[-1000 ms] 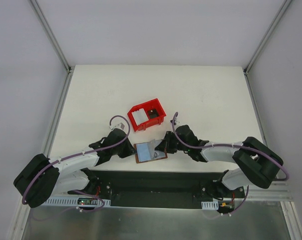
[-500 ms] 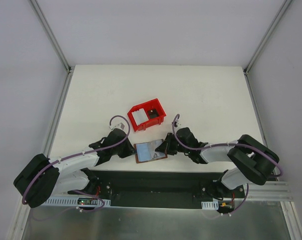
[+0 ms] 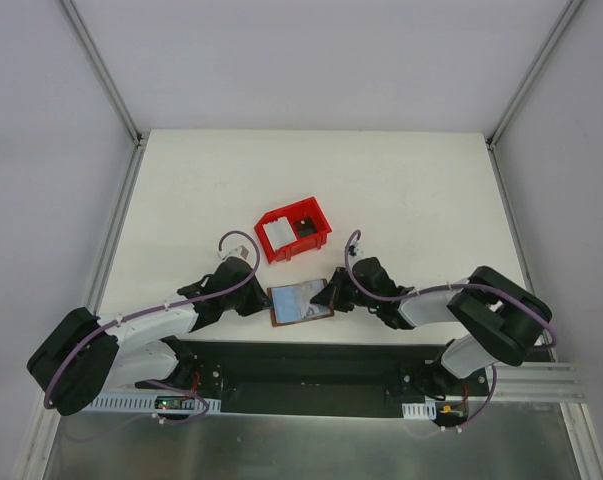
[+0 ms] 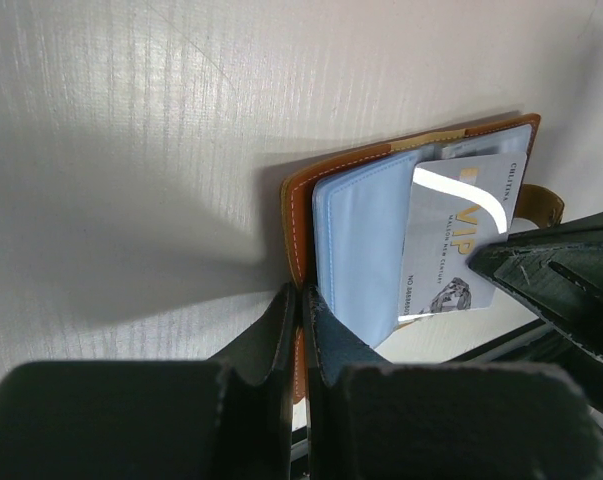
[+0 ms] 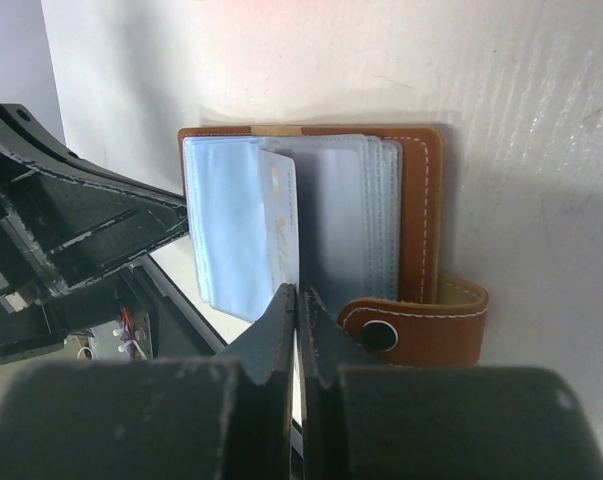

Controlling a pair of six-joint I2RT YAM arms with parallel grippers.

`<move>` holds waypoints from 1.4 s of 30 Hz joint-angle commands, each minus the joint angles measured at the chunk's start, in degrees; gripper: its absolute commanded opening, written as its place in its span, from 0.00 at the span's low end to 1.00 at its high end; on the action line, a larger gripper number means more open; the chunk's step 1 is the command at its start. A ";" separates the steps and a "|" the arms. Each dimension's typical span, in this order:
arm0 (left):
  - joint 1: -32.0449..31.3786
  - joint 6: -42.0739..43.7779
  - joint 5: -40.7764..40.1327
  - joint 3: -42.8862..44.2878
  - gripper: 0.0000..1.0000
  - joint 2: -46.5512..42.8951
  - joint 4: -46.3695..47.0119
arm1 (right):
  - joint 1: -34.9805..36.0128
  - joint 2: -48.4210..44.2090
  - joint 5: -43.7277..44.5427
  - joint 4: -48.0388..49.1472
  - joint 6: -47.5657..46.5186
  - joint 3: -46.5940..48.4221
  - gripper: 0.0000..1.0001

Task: Put the credit cards into the card holder
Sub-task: Insert the credit card into the card holder.

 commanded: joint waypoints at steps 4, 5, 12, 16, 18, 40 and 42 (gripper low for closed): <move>0.52 -0.40 1.41 0.04 0.00 -0.11 -0.07 | 0.36 3.39 0.27 1.89 0.72 0.17 0.00; 0.52 -0.49 1.32 -0.04 0.00 -0.12 -0.07 | 0.27 3.30 0.36 1.89 0.64 0.08 0.00; 0.52 -0.57 1.15 -0.13 0.00 -0.38 0.02 | 0.27 2.77 0.72 1.09 0.63 0.25 0.00; 0.52 -0.49 1.24 -0.22 0.00 -0.38 -0.07 | 0.27 2.25 1.59 0.48 1.42 -0.27 0.00; 0.52 -0.66 0.97 -0.31 0.00 -0.73 -0.07 | 0.18 1.29 3.08 -0.57 1.69 -0.80 0.00; 0.52 -0.58 0.80 -0.31 0.00 -0.90 0.02 | 2.47 3.04 1.33 -3.30 3.53 1.22 0.00; 0.52 -0.75 0.80 -0.31 0.00 -0.91 0.10 | 2.47 2.17 1.59 -3.39 3.89 0.87 0.00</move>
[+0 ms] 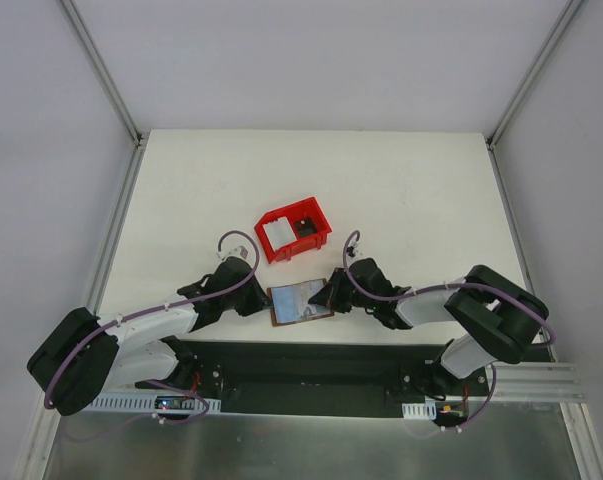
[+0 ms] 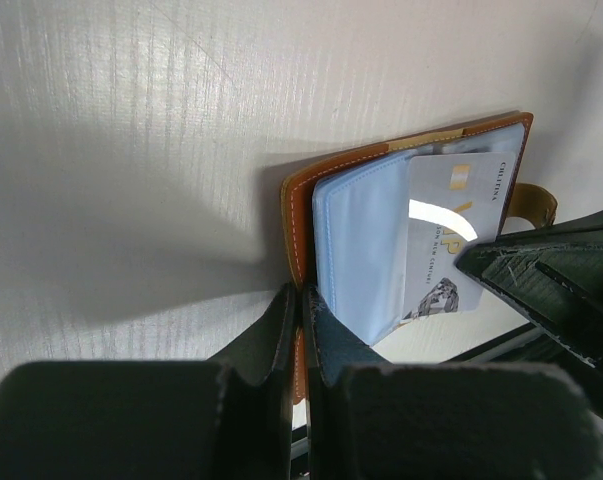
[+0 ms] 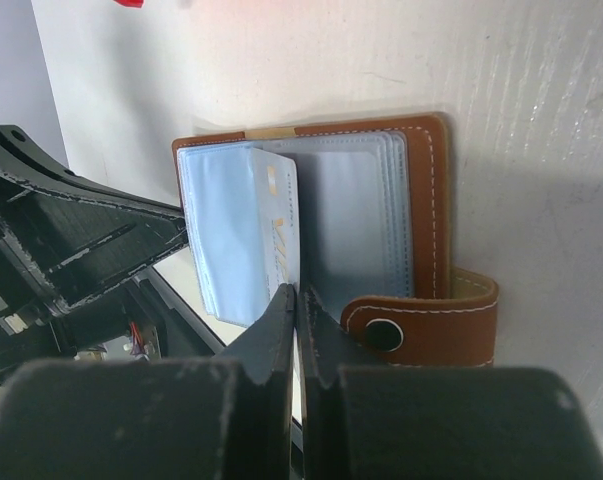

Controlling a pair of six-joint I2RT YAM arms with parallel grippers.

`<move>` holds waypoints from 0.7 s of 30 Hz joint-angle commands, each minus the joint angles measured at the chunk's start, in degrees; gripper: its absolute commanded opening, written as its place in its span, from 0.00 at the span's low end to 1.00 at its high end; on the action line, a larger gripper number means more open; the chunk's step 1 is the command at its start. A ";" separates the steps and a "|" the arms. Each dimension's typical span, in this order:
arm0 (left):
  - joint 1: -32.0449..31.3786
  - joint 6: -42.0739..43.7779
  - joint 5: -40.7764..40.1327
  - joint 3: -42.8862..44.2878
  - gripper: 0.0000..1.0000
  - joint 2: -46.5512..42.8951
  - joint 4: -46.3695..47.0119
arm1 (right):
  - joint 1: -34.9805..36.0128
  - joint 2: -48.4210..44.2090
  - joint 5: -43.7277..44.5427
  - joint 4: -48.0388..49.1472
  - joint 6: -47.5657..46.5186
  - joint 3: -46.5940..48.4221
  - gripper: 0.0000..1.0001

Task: Put the credit cards into the card holder
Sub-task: Insert the credit card into the card holder.

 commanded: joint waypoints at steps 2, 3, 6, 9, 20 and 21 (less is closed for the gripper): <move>0.52 -0.09 0.67 -0.46 0.00 -0.82 0.02 | 0.89 -0.48 -0.44 -3.41 0.63 -0.48 0.00; 0.52 -0.18 0.58 -0.46 0.00 -0.91 -0.07 | 0.89 -1.10 -0.09 -3.67 0.81 -0.92 0.01; 0.52 -0.45 0.67 -0.46 0.00 -0.82 0.10 | 0.89 -2.60 1.05 -4.11 1.07 -1.98 0.00; 0.52 -0.27 0.67 -0.55 0.00 -0.82 0.10 | 0.89 -3.39 1.41 -5.17 1.16 -2.16 0.00; 0.52 -0.45 0.67 -0.55 0.00 -1.00 0.10 | 0.72 0.47 -2.63 -5.96 0.28 1.09 0.00; 0.52 -0.45 0.75 -0.38 0.00 -0.99 0.02 | 0.80 0.56 -3.07 -5.96 0.28 1.36 0.00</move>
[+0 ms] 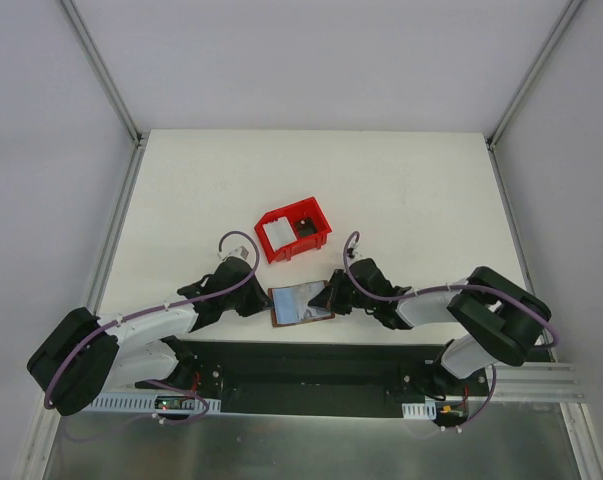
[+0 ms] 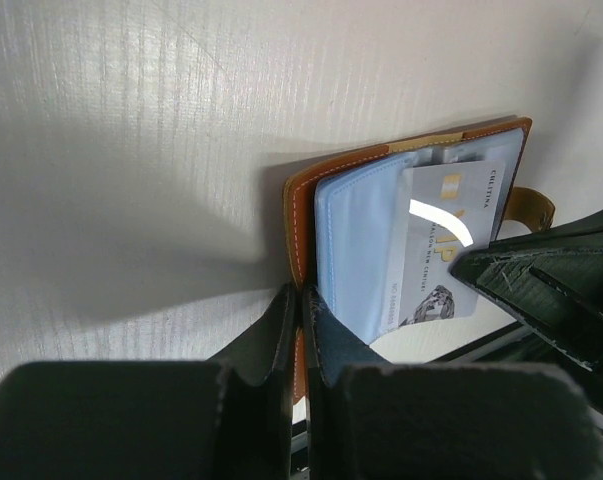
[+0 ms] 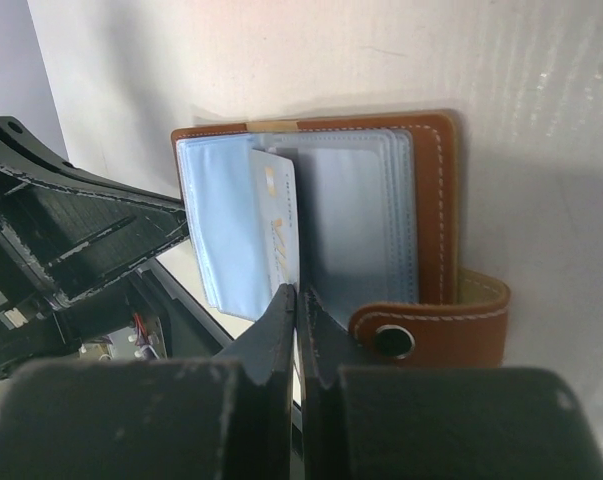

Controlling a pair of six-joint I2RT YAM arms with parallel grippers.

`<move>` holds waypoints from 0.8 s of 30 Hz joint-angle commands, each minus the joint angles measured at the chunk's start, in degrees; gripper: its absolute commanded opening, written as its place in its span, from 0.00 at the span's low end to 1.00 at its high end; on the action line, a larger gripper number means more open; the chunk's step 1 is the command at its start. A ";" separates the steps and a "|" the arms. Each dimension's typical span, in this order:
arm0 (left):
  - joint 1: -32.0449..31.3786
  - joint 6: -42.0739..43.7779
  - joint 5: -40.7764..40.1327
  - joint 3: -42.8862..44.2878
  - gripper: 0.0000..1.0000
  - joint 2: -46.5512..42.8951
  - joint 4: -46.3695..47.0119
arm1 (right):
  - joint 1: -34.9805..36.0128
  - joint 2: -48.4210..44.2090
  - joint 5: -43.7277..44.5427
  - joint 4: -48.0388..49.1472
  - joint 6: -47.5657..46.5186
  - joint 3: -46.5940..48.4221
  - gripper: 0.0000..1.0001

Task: Put the credit cards into the card holder
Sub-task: Insert the credit card into the card holder.

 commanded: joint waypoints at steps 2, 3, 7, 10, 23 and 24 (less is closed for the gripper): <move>0.52 -0.23 0.14 -0.46 0.00 -0.88 0.08 | 0.37 2.08 -2.92 -3.86 -1.14 1.97 0.01; 0.52 -0.31 0.14 -0.46 0.00 -0.97 -0.01 | 0.37 2.25 -3.44 -3.86 -1.23 2.06 0.00; 0.61 -0.23 0.05 -0.46 0.00 -1.06 0.08 | 0.19 2.77 -4.15 -3.78 -1.32 2.41 0.01; 0.52 -0.14 0.05 -0.38 0.00 -0.88 0.08 | 0.28 4.53 -5.73 -3.34 -1.49 3.73 0.01; 0.52 -0.40 -0.03 -1.08 0.00 -1.85 -0.01 | 1.33 1.48 -1.53 -12.17 -7.54 7.68 0.22; 0.52 -0.49 -0.12 -1.08 0.00 -1.85 -0.01 | 1.33 0.76 -0.04 -14.30 -8.95 8.47 0.25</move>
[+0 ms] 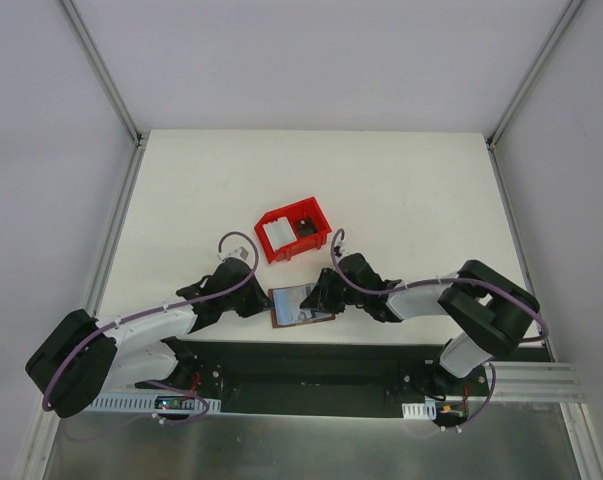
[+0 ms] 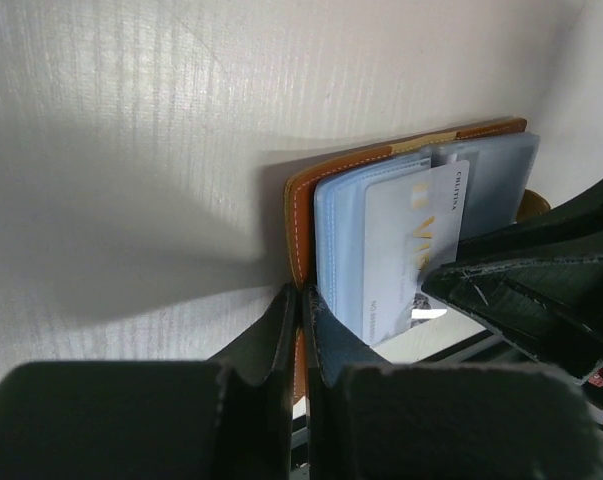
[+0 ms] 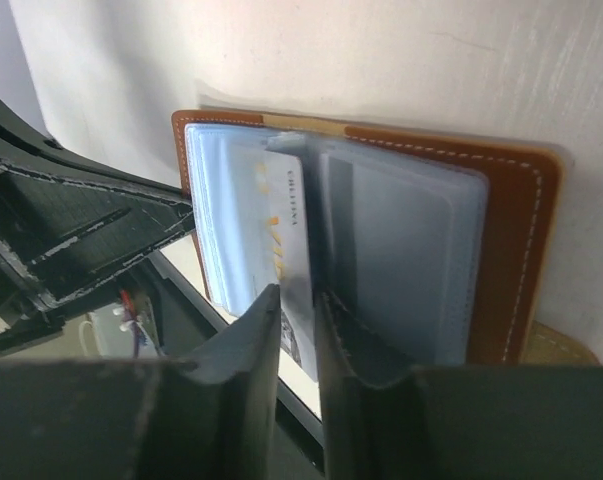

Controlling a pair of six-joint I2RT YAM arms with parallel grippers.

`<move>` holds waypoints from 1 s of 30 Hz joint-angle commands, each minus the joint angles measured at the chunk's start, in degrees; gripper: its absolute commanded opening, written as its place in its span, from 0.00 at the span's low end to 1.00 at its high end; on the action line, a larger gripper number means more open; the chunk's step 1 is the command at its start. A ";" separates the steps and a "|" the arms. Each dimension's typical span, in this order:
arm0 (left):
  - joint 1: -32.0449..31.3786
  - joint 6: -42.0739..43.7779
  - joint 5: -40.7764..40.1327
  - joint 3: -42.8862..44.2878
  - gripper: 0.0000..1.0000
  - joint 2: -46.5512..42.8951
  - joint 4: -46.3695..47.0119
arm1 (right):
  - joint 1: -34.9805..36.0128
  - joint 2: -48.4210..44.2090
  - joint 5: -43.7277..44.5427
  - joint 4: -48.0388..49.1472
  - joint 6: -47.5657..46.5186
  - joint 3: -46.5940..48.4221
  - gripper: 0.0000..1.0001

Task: Put the credit cards into the card holder
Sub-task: Insert the credit card into the card holder.

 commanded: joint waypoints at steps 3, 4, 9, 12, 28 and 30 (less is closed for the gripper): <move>0.52 -0.16 0.03 -0.38 0.00 -0.76 0.26 | 0.85 -7.12 7.70 -19.52 -9.96 4.94 0.37; 0.52 0.10 0.03 -0.29 0.00 -0.50 0.17 | 0.85 -7.30 7.88 -20.33 -10.57 5.73 0.38; 0.52 0.28 0.38 0.15 0.00 0.12 0.26 | 1.47 -4.76 5.96 -20.51 -11.55 7.84 0.40; 0.52 0.28 0.21 0.06 0.00 -0.05 0.26 | 2.17 -2.74 4.55 -20.51 -11.72 9.34 0.40; 0.52 0.28 0.38 -0.20 0.00 -0.14 0.26 | 4.98 0.78 0.94 -20.25 -14.01 15.14 0.38; 0.52 0.19 0.47 -0.29 0.00 -0.14 0.43 | 5.16 0.61 1.03 -20.25 -14.36 15.49 0.36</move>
